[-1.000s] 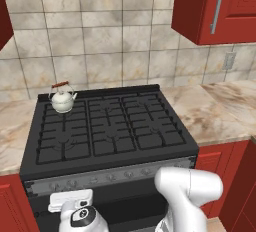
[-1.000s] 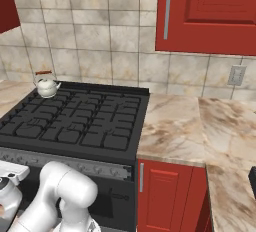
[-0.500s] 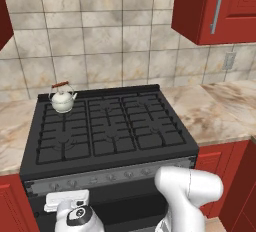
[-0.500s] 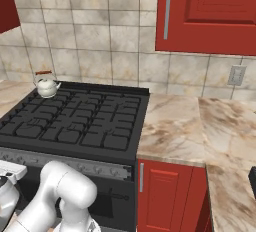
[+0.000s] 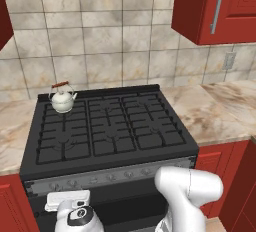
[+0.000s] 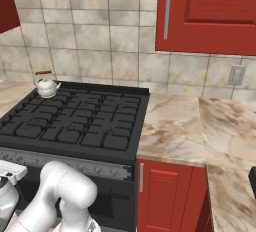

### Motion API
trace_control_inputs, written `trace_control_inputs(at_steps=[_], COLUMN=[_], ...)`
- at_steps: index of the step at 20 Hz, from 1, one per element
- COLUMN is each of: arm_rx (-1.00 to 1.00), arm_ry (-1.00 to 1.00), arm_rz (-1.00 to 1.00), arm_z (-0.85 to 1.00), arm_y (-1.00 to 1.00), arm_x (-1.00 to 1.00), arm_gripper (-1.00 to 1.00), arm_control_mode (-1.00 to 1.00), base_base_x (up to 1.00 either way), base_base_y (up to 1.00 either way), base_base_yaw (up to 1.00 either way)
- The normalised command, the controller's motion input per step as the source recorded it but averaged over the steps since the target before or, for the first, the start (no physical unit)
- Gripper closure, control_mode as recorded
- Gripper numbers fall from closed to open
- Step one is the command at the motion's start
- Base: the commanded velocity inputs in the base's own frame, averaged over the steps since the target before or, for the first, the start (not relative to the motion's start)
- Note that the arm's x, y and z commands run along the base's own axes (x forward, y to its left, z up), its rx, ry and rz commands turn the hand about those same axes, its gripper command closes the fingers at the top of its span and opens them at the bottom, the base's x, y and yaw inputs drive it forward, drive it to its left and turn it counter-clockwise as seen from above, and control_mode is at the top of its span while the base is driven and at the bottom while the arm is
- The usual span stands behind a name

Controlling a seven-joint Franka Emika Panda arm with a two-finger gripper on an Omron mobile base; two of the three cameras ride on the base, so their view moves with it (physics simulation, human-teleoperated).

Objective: Turn on the rear left burner of the stove.

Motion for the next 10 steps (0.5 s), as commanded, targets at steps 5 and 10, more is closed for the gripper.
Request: trace_control_inputs(at_steps=[5,10], arm_rx=[0.0,0.0], arm_ry=[0.0,0.0], arm_rz=[0.0,-0.02], arm_z=[0.23,0.37], arm_y=[0.0,0.0], arm_x=[0.0,0.0], arm_gripper=[-1.0,-1.0], arm_control_mode=[-1.0,-1.0], base_base_x=[0.0,0.0], base_base_y=[0.0,0.0], base_base_yaw=[0.0,0.0])
